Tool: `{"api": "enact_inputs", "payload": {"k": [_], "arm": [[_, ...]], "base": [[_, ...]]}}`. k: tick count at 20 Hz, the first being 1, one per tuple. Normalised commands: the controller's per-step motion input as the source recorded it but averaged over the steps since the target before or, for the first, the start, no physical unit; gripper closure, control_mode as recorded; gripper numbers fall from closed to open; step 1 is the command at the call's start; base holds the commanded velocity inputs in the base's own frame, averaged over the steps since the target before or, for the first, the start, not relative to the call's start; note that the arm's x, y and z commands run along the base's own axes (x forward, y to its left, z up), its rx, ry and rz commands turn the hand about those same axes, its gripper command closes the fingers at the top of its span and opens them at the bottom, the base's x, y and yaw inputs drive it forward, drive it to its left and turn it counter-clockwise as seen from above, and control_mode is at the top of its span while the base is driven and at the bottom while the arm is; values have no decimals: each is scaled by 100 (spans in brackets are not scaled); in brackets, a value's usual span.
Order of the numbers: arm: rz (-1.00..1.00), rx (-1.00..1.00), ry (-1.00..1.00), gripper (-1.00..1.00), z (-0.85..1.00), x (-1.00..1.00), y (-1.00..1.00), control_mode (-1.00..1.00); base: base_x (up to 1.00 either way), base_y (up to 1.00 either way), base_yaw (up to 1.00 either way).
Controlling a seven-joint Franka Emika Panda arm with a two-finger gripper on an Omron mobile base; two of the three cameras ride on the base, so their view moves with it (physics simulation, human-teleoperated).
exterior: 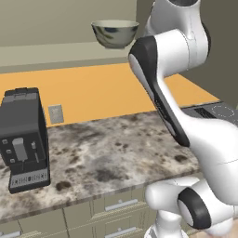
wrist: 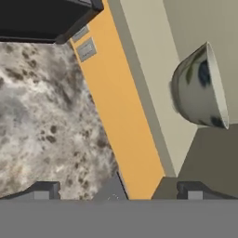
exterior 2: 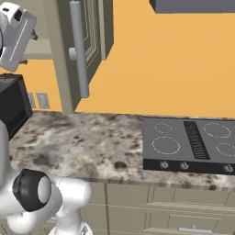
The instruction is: Move the bowls from the cabinet to the plates on the dining table.
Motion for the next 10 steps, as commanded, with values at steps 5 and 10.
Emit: {"api": "enact_inputs", "payload": {"k": [5,10], "arm": [[0,-11,-9,-100,13,54,0,-100],[0,-3,-3,-100,3,69,0,-100]], "base": [[0,0,0],[0,0,0]]}}
